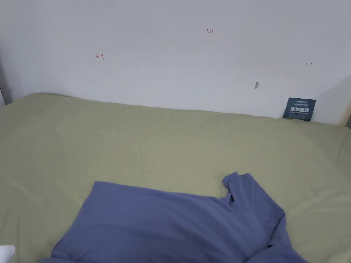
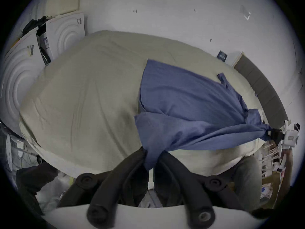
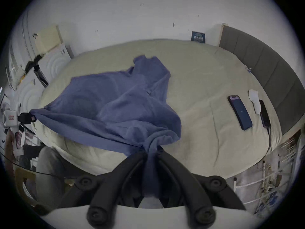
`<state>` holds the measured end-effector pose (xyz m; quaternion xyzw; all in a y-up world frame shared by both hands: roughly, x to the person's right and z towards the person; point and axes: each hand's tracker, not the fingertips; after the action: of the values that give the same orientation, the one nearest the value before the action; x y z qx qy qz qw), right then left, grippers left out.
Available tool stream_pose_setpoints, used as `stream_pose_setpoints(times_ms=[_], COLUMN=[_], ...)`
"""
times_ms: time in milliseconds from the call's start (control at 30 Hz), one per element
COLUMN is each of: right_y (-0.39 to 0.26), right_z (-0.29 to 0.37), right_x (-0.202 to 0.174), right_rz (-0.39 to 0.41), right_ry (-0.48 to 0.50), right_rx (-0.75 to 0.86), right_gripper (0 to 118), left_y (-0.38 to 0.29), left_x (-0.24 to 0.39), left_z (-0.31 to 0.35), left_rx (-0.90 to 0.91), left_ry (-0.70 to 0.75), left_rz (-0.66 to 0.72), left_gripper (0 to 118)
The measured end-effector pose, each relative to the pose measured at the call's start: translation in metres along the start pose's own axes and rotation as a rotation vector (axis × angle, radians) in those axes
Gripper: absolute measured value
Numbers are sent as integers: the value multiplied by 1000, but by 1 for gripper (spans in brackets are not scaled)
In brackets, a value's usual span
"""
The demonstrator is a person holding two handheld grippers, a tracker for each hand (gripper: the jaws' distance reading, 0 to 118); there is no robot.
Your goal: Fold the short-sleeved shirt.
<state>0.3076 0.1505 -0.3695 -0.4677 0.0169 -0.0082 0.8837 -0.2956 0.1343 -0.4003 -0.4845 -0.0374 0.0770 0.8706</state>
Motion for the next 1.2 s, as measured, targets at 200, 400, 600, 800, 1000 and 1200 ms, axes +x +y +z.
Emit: stream_pose_setpoints(times_ms=[200,400,600,800,1000,1200], right_y=[-4,1,29,28,-10,-21], right_z=[-28,9,85,71,33,18], right_x=[2,13,-15,-71,-114,-117], right_rz=[-16,-2,-48,-109,-92,-84], right_ry=[0,-91,37,109,71,110], right_rx=[-52,73,417,454,302,237], right_gripper=[12,67,67,66,0,0], left_y=[-11,-3,26,17,-29,-41], left_x=[1,-17,25,111,173,185], left_z=[-34,-13,53,63,28,1], left_rx=[-122,-34,215,401,261,177], left_ry=[5,-49,-12,-12,-98,-121], left_rz=[1,88,-38,-154,-187,-184], left_gripper=[4,73,73,72,0,0])
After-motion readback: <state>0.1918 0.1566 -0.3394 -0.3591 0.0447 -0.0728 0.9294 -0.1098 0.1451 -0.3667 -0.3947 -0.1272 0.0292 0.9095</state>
